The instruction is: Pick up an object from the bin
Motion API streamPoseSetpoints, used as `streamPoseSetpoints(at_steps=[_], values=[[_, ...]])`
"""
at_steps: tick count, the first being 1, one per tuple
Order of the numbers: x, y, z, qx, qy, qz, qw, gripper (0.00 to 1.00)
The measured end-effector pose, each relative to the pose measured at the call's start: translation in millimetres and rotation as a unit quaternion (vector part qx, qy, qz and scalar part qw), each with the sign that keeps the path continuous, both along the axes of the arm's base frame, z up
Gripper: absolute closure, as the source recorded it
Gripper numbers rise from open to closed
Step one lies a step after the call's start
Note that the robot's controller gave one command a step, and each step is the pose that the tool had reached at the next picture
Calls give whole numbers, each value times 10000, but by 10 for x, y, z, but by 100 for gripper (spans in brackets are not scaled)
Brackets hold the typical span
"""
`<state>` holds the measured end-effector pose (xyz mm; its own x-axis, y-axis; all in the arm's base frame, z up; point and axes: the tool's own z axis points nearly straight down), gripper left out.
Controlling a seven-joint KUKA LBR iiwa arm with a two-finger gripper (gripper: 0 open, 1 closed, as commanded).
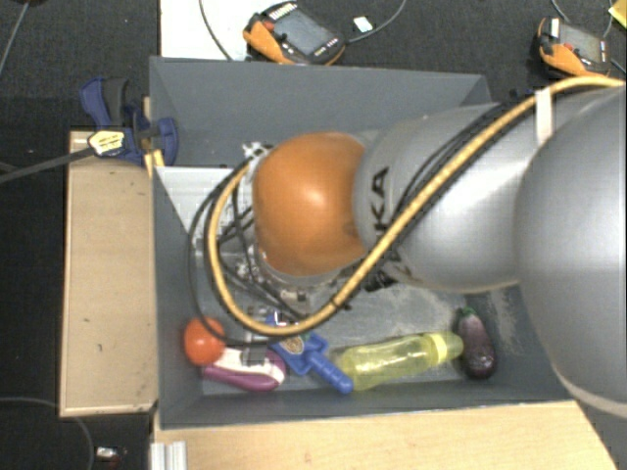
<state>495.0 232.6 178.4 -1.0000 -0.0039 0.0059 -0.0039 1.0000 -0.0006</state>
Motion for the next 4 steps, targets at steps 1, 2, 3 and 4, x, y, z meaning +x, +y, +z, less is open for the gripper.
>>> streamPoseSetpoints(at_steps=[1,2,3,4], values=[[23,-13,43,9,-37,-34,10000,0],[-126,-62,-1077,23,-68,772,9970,0],[-167,-91,-547,31,-90,1071,9942,0],[-170,-108,-781,16,-36,-184,9998,0]])
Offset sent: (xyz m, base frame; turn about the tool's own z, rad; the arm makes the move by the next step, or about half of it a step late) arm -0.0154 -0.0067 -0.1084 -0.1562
